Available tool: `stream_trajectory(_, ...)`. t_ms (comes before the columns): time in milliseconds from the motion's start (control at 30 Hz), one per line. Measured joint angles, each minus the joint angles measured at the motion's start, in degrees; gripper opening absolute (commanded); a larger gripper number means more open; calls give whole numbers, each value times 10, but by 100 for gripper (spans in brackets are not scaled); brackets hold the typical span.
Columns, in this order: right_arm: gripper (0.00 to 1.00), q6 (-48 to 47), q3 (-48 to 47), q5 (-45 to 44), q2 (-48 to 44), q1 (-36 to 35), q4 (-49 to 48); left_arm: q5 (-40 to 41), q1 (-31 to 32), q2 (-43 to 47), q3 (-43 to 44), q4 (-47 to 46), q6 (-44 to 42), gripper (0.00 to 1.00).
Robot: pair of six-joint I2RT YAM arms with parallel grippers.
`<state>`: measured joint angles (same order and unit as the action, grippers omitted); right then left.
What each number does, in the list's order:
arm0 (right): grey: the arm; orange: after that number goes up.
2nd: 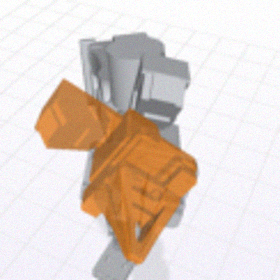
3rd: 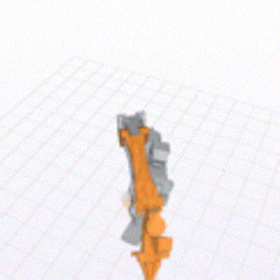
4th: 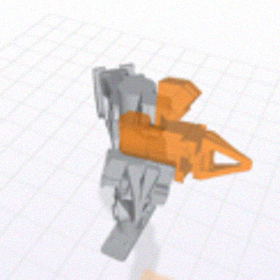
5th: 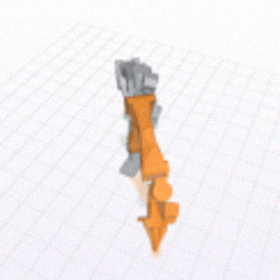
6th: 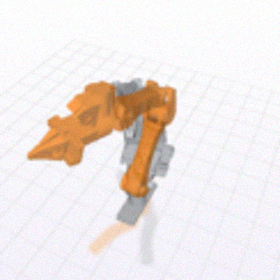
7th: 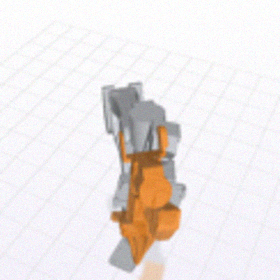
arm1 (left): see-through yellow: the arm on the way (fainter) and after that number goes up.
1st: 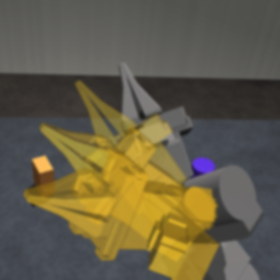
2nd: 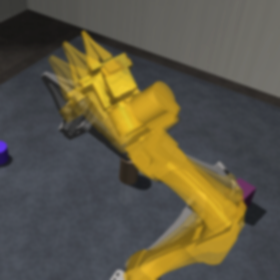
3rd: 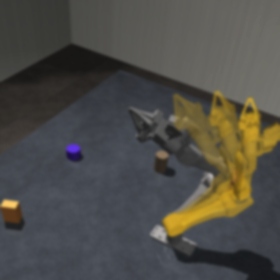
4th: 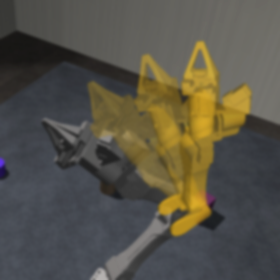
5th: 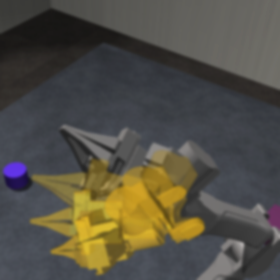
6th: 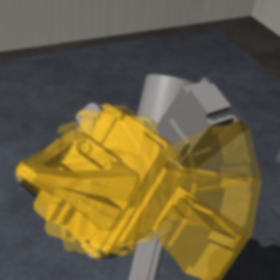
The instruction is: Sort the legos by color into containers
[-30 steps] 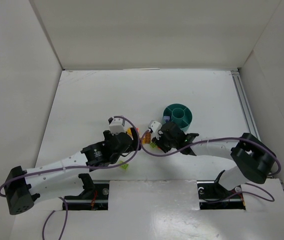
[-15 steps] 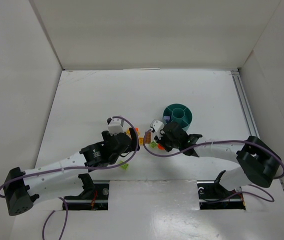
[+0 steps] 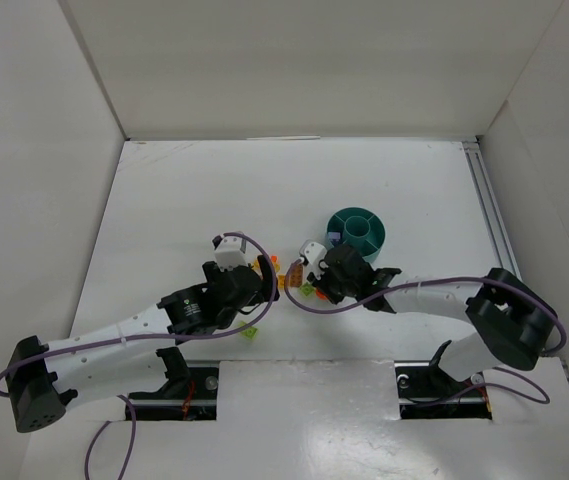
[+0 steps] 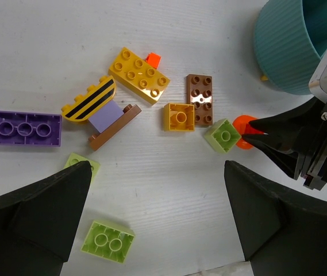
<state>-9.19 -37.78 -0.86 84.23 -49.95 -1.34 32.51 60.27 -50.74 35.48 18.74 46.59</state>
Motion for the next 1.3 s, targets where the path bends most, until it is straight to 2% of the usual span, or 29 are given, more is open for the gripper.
stream_trajectory(200, 13, 0, 0, -2, 2, 0, -6, 1, 0, 0, 0, 0, 0, 100)
stream_trajectory(333, 10, 0, 1, -5, -3, -3, -4, 1, 0, 0, 0, 0, 0, 100)
stream_trajectory(767, 10, 0, 11, -18, -187, -7, 17, 2, 0, 0, 0, 0, 0, 100)
stream_trajectory(1000, 10, -11, -38, -96, -204, -4, 84, 1, -3, -1, 0, -5, -2, 100)
stream_trajectory(1300, 10, -29, -47, -142, -205, 60, 117, -12, -42, -24, 0, -31, -24, 100)
